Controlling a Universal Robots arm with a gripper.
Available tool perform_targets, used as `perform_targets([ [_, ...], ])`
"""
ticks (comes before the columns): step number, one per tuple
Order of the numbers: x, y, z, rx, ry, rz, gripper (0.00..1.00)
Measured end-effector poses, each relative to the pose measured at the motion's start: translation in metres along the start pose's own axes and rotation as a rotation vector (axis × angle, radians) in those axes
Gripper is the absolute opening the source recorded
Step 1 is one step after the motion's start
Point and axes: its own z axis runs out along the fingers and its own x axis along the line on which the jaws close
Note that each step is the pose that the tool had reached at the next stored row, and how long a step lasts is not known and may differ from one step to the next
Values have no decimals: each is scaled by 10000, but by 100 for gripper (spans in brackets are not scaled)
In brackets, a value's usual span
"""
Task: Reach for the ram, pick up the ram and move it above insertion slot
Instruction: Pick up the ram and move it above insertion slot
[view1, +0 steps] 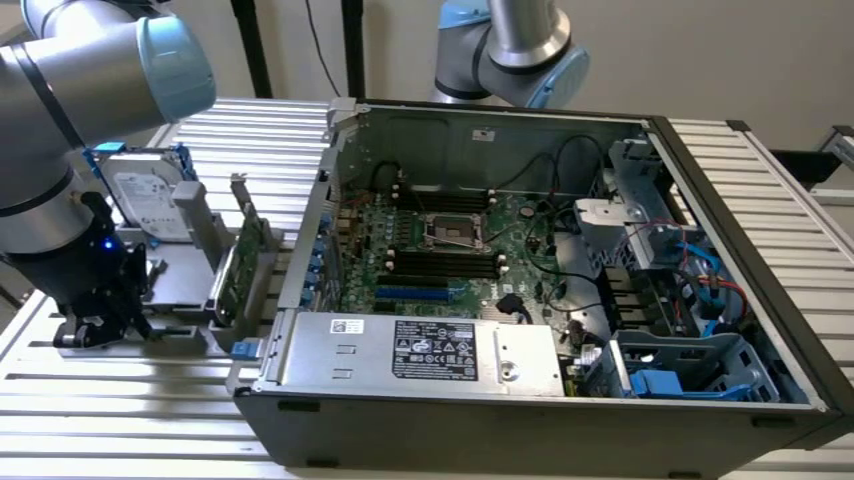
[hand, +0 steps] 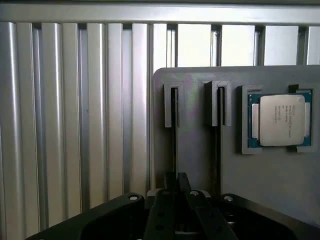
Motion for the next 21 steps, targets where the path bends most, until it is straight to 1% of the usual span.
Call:
perform_targets([
  [5,0,0,-5,2,-4,60,13],
  [11,0,1,-82,1,-5,63,13],
  [16,-2,2,-226,0,-11,63,13],
  [21,-5,5,-447,0,-13,63,13],
])
